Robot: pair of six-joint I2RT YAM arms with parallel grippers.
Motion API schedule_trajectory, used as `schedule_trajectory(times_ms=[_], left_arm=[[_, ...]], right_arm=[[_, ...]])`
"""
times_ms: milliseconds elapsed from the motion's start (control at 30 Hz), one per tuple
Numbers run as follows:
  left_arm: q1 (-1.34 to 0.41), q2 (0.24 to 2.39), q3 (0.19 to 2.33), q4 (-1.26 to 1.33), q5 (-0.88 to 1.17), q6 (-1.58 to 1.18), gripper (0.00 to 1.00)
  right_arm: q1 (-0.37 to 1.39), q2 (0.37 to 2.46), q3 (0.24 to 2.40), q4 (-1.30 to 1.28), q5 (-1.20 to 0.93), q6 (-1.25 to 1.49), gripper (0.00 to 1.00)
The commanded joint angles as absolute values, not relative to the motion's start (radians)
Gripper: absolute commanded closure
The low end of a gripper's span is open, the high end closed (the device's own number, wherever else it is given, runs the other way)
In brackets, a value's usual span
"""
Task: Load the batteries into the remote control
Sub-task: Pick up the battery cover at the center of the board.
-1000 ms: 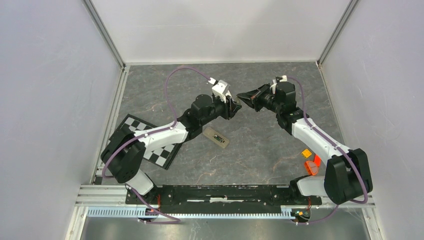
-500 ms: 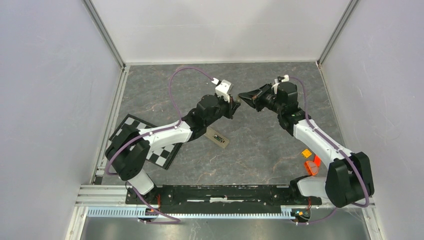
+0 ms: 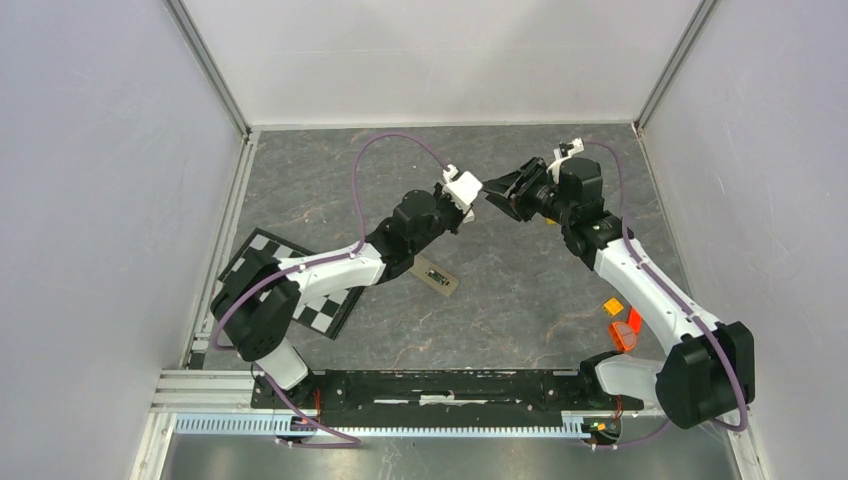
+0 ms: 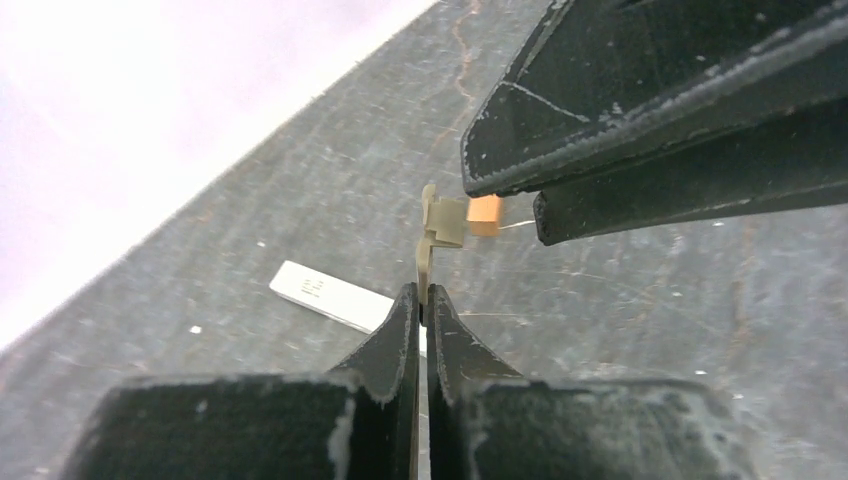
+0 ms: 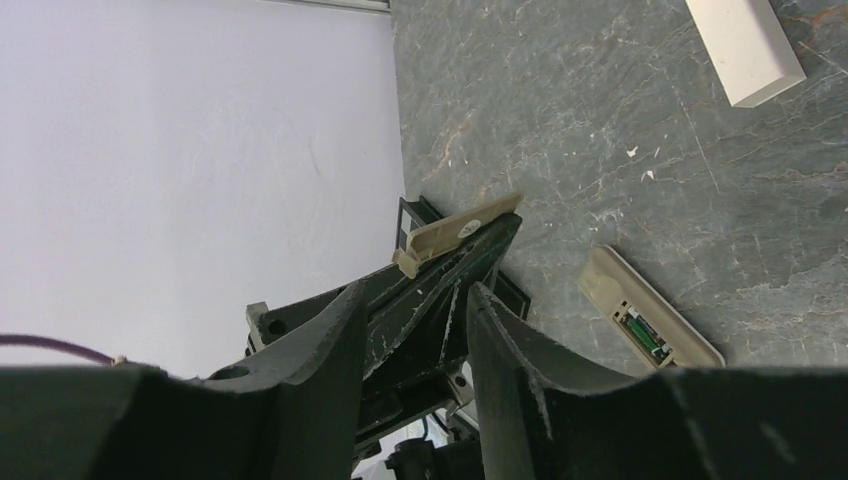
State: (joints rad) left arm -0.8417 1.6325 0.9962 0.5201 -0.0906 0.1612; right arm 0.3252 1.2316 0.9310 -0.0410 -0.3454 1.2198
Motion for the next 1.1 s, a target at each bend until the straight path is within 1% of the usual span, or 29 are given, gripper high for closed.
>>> schedule_trajectory(times_ms=[0,67,200,400,633,900,967,1067], left_arm=[[-0.847,1.636,1.046,0.592,-0.145,0.465,0.98],[-0.847,1.641,1.059,0.598,-0.159,0.514,0.98],[-0.847,1.651,1.069,0.614,-0.169,0.584,0.98],[-0.847,1.666,1.09,0.605,-0.157,0.612,0.98],[-0.848,1.674,1.113,0.581,-0.136,0.616,0.98],[-0.85,1.669,1.126,0.56,-0.124,0.638,0.98],[-0.85,1.674,1.127,0.561,-0.124,0.644,0.98],[-0.851,1.672,1.127,0.56,-0.124,0.647,0.98]], right_arm=[[0.326,1.233,0.988,-0.042,-0.332,1.225,0.56],[0.325,1.241,0.993,-0.034,-0.334,1.244,0.58],[0.325,1.254,1.004,-0.022,-0.328,1.265,0.58],[0.327,1.281,1.023,-0.017,-0.33,1.277,0.52],[0.331,1.308,1.051,-0.024,-0.314,1.278,0.5],[0.332,1.358,1.082,-0.018,-0.32,1.289,0.55],[0.333,1.368,1.084,-0.017,-0.325,1.293,0.57],[0.334,1.373,1.071,-0.01,-0.339,1.311,0.64]])
